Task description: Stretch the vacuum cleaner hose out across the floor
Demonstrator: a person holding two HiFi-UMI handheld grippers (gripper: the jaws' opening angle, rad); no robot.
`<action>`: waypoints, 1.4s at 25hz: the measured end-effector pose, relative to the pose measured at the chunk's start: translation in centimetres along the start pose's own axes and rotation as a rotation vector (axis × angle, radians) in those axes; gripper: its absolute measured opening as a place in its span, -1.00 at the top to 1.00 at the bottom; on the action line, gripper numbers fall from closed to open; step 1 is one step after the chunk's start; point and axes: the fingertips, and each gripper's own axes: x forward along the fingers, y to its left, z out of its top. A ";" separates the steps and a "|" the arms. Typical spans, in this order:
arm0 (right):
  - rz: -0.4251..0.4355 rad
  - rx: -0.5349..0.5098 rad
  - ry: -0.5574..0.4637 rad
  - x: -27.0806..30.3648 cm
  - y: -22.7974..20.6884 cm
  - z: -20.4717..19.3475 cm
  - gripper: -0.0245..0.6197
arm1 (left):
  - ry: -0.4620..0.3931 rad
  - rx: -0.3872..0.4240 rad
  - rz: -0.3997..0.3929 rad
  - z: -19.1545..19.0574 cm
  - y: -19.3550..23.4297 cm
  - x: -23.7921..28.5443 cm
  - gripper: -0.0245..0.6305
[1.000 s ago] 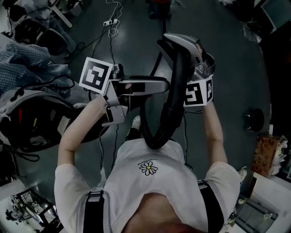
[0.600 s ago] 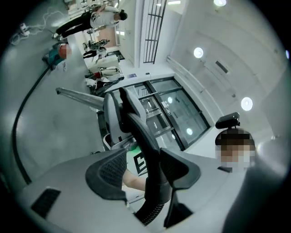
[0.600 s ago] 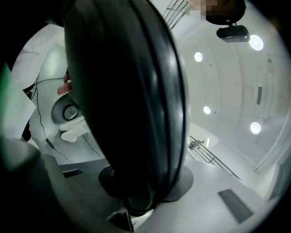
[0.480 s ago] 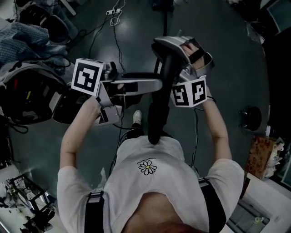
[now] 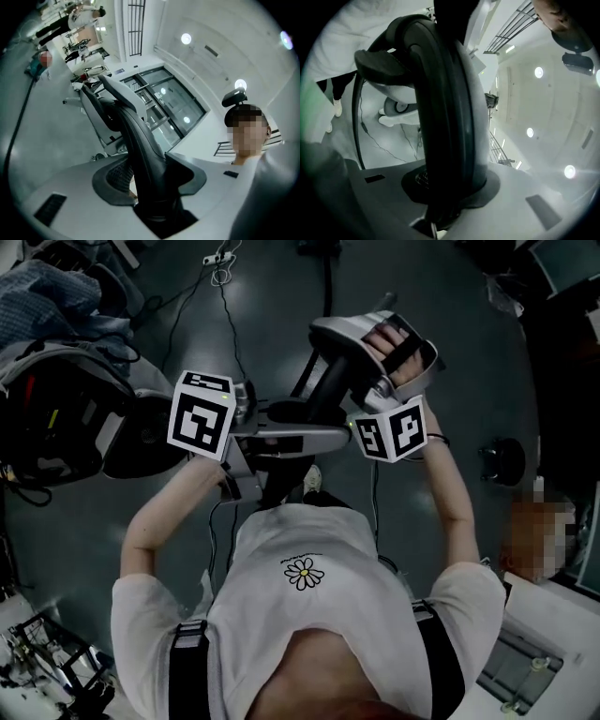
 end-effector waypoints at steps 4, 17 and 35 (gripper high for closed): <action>0.016 0.076 -0.144 -1.2 2.0 3.6 0.61 | -0.124 -0.119 -0.106 -2.6 -1.4 -1.3 0.29; -0.079 0.333 -0.177 -5.4 1.9 1.1 0.60 | -0.120 -0.166 -0.193 -3.5 -1.9 0.5 0.29; -0.297 1.371 0.082 -13.4 4.3 -18.8 0.26 | -0.137 -0.158 -0.204 -1.8 0.1 0.4 0.28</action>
